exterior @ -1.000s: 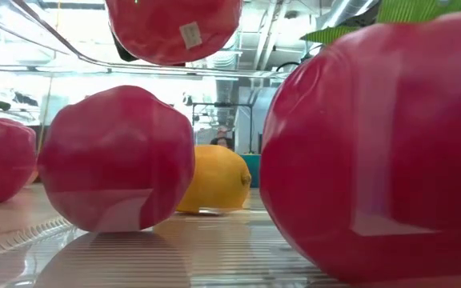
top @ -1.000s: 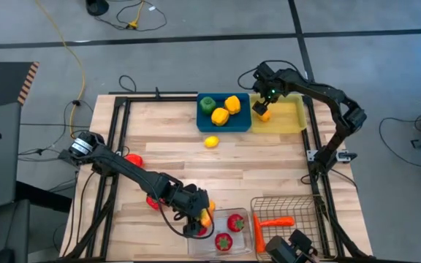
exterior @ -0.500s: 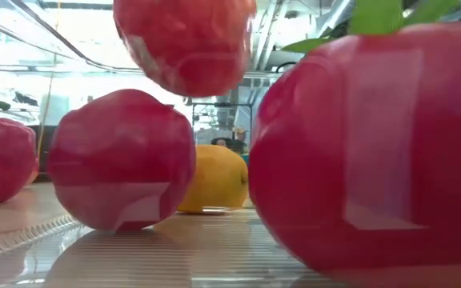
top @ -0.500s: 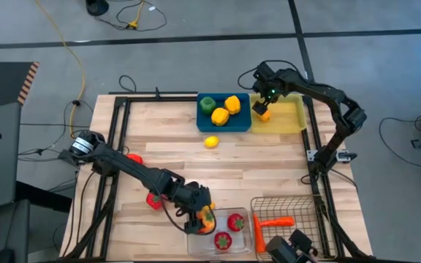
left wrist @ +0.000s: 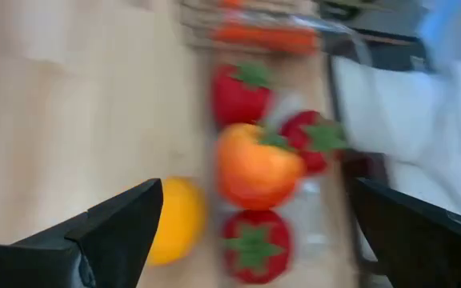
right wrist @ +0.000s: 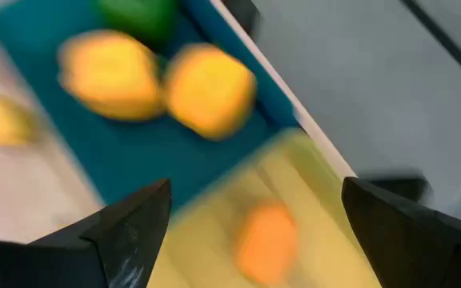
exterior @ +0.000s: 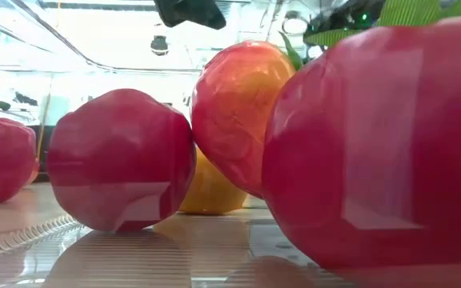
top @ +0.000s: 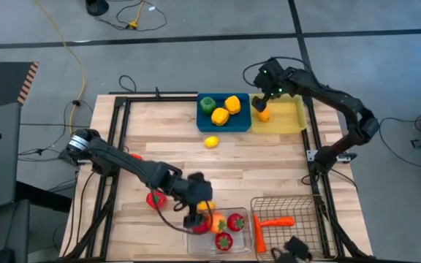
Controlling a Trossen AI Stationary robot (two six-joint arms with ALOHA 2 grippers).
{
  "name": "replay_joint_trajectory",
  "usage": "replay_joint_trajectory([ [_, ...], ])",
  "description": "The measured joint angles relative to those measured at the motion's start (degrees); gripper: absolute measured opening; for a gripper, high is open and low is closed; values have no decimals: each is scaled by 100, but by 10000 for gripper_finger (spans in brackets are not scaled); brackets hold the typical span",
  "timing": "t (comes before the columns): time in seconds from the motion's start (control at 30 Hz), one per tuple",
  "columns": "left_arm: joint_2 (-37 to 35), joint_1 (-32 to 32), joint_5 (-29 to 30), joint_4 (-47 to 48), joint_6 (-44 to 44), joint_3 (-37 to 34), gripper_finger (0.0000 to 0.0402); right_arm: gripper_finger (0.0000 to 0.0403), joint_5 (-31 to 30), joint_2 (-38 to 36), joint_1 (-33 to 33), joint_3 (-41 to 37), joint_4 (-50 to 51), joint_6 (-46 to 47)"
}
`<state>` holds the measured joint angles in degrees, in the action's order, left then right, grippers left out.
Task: Sort produce into baskets
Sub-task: Put the yellow tomato into the transparent bin, then put the lemon into the yellow bin
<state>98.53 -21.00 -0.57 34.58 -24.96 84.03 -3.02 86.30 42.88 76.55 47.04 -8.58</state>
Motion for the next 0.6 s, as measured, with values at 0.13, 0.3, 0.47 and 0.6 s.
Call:
replay_joint_trajectory([
  [0.13,-419,204,720,548,351,2,387,392,356,-170,-459,0,-438,-1],
  [0.3,-950,633,1436,1378,909,7,387,392,364,-114,-1104,0,-819,0],
  [0.47,-1224,1253,1425,1787,1584,-32,387,392,357,82,-1718,2,-979,-87],
  [0.6,-1420,1786,1104,1206,2217,-578,387,392,336,323,-2050,-2,-1083,-94],
])
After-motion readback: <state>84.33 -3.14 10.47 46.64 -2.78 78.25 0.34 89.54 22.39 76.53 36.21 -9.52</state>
